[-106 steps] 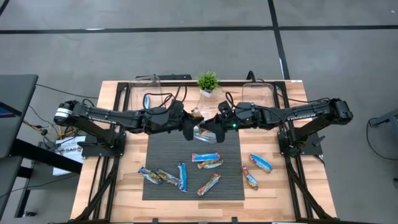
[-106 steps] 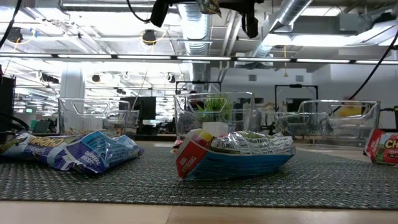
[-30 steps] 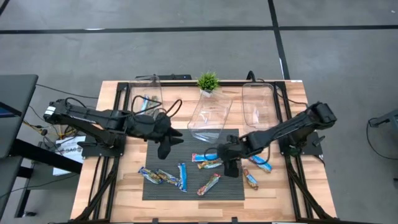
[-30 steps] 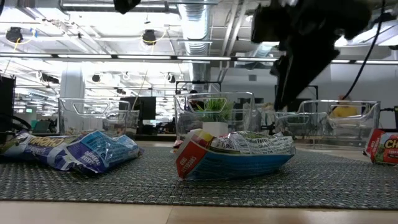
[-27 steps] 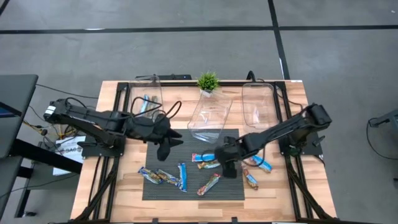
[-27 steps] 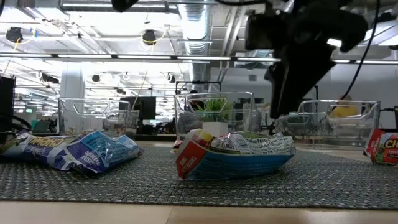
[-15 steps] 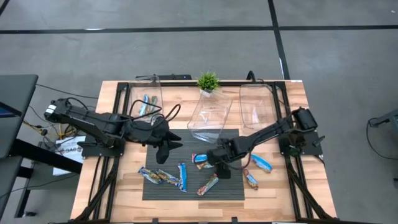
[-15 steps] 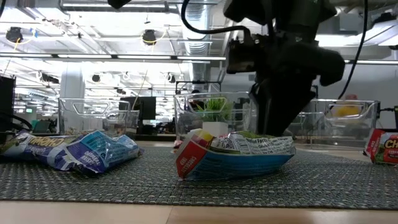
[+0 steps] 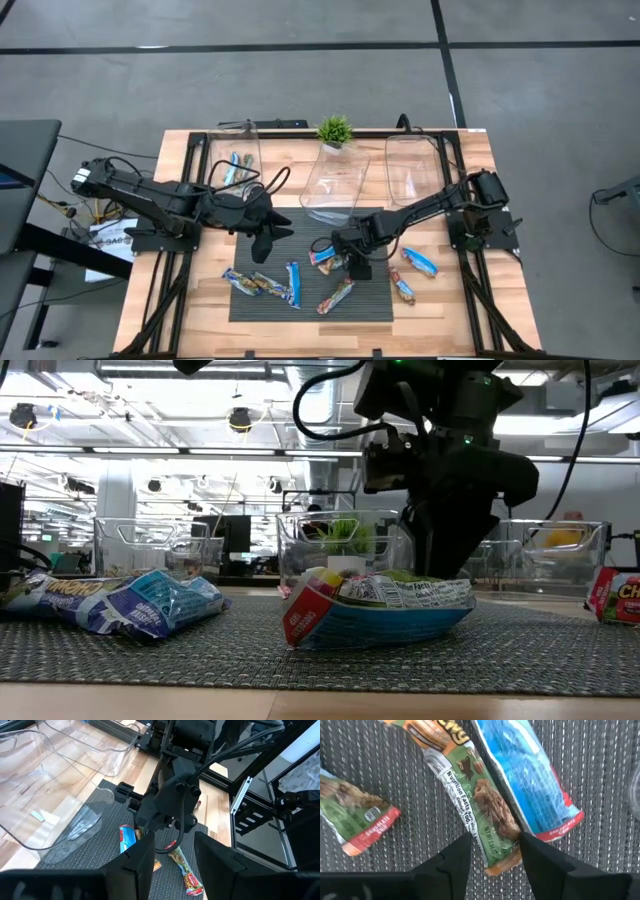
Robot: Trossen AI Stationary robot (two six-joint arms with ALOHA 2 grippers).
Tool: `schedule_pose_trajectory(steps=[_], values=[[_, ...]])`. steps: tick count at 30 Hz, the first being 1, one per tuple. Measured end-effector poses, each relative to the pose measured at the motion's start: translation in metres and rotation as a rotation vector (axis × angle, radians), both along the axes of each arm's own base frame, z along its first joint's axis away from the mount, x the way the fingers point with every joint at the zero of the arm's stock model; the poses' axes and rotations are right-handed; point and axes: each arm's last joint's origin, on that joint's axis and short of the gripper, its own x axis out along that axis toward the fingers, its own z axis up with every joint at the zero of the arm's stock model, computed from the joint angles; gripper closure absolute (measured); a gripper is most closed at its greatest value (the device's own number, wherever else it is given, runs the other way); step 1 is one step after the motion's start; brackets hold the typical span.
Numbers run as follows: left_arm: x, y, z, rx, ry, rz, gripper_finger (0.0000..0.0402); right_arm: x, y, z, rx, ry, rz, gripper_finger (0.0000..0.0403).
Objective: Pick and place Granola Bars by type
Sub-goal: Put the yellow granola bar into the left transparent bin
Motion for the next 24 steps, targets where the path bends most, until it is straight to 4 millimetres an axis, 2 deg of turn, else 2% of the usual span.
schedule_pose_trajectory(steps=[6, 18, 24], values=[[0.0000, 0.0003, 0.0000, 0.004, -0.001, 0.008, 0.0272, -0.0013, 0.0000, -0.0009, -0.002, 0.009, 0.001, 0.0285], [0.0000, 0.0007, 0.0001, 0.011, -0.003, 0.023, 0.0272, -0.0014, -0.0010, 0.0001, 0.031, 0.015, 0.004, 0.0393], [-0.0001, 0.0025, 0.0001, 0.017, -0.010, 0.089, 0.0272, 0.0031, -0.0020, 0.0063, 0.131, 0.005, -0.019, 0.0398]])
